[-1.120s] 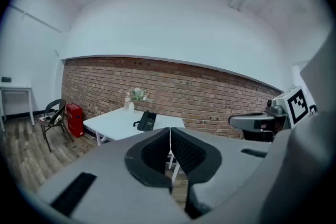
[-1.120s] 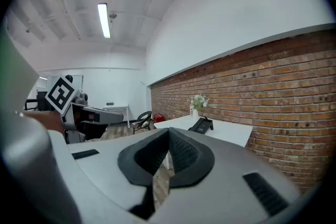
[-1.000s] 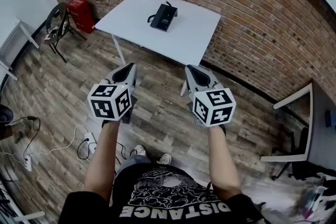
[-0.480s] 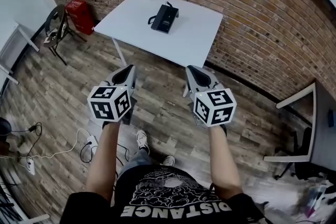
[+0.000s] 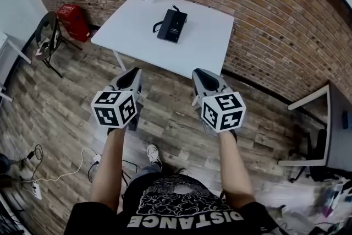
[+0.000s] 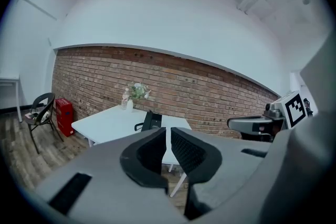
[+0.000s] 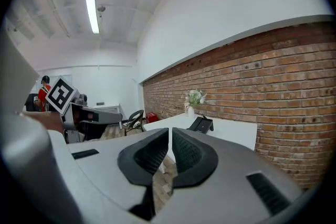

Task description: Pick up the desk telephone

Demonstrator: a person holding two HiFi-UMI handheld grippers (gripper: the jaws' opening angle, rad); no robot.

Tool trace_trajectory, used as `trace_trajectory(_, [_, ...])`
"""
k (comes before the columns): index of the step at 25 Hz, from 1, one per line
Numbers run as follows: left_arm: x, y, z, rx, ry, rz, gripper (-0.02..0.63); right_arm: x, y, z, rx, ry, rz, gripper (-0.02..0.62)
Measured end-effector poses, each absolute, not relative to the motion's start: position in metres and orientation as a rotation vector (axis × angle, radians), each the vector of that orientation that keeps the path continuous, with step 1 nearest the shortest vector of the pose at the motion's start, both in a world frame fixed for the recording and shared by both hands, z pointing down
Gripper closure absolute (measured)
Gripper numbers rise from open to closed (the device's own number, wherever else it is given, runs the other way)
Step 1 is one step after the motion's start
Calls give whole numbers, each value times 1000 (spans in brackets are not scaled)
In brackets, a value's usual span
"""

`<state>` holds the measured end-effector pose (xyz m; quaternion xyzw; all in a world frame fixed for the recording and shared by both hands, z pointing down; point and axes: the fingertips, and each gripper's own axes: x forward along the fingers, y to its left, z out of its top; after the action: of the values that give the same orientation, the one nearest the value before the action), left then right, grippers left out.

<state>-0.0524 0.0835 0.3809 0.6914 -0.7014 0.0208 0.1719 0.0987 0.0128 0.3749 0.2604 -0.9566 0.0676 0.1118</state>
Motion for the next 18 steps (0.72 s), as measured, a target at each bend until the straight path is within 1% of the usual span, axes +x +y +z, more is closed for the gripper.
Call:
trace_trajectory(6, [-93, 51, 384, 1999, -1938, 49, 589, 59, -13, 379, 818, -2765, 205, 592])
trace_trajectory(10, [-116, 34, 386, 2029, -1893, 46, 560, 37, -26, 379, 864, -2743, 206, 589])
trace_trajectory(13, [-132, 24, 389, 2045, -1867, 41, 538, 22, -32, 382, 886, -2728, 209, 560])
trace_trajectory(18, [-154, 8, 390, 2073, -1832, 31, 500, 4, -43, 383, 944, -2709, 219, 541])
